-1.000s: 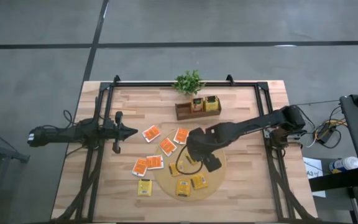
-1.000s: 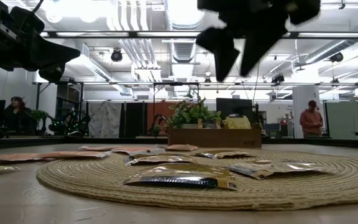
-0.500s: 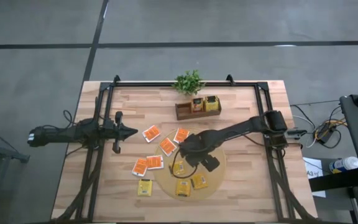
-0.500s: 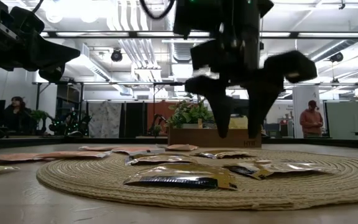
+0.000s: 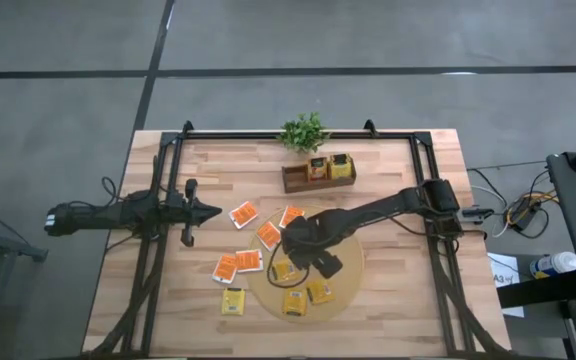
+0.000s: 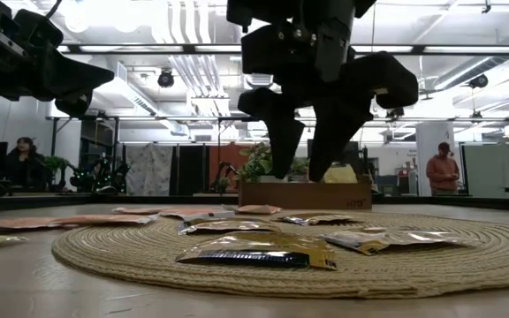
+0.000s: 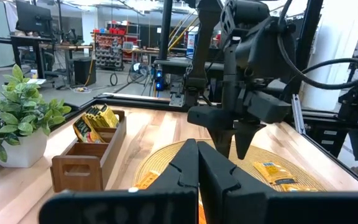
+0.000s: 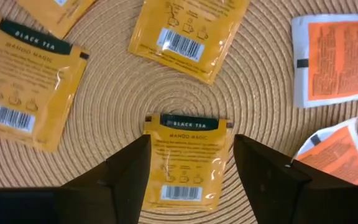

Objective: Pick & Place Tea
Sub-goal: Put the orange tea bag into the middle section of the wooden organizer

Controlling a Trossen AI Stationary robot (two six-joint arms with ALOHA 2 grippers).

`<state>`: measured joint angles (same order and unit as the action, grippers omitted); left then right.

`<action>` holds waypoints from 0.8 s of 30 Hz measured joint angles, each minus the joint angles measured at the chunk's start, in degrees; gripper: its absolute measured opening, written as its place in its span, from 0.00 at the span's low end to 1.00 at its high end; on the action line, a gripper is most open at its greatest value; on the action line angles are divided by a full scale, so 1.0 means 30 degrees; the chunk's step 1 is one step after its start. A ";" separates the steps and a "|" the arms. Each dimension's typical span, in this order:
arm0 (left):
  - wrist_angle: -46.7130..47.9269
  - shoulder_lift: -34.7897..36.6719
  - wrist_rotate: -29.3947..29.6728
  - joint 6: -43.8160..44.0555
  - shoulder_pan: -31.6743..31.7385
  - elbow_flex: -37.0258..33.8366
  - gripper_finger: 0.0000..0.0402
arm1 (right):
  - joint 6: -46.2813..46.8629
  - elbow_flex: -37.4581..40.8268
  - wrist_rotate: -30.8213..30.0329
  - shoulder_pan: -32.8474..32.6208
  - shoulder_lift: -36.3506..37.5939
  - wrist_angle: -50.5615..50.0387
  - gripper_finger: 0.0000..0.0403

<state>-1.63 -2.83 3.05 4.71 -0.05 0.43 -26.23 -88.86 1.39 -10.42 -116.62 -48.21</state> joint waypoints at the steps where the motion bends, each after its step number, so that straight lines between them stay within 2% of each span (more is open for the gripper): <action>1: 0.0000 0.0000 0.0000 0.0000 0.0000 -0.0007 0.00 | 0.0299 0.0002 -0.0031 -0.0075 -0.0007 0.0000 0.56; 7: -0.0007 0.0000 0.0000 0.0007 0.0000 -0.0007 0.00 | 0.0324 0.0234 -0.1402 -0.0801 -0.0013 0.0601 0.56; 20: -0.0001 0.0000 0.0000 0.0000 0.0015 -0.0006 0.00 | -0.0558 0.1585 -0.1661 -0.0929 -0.0015 0.1288 0.56; 24: -0.0006 0.0000 0.0000 0.0000 0.0015 -0.0006 0.00 | -0.0841 0.2132 -0.2486 -0.0945 -0.0038 0.1483 0.56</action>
<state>-1.65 -2.83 3.05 4.71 -0.01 0.41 -28.75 -82.46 -6.07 -13.26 -116.73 -43.76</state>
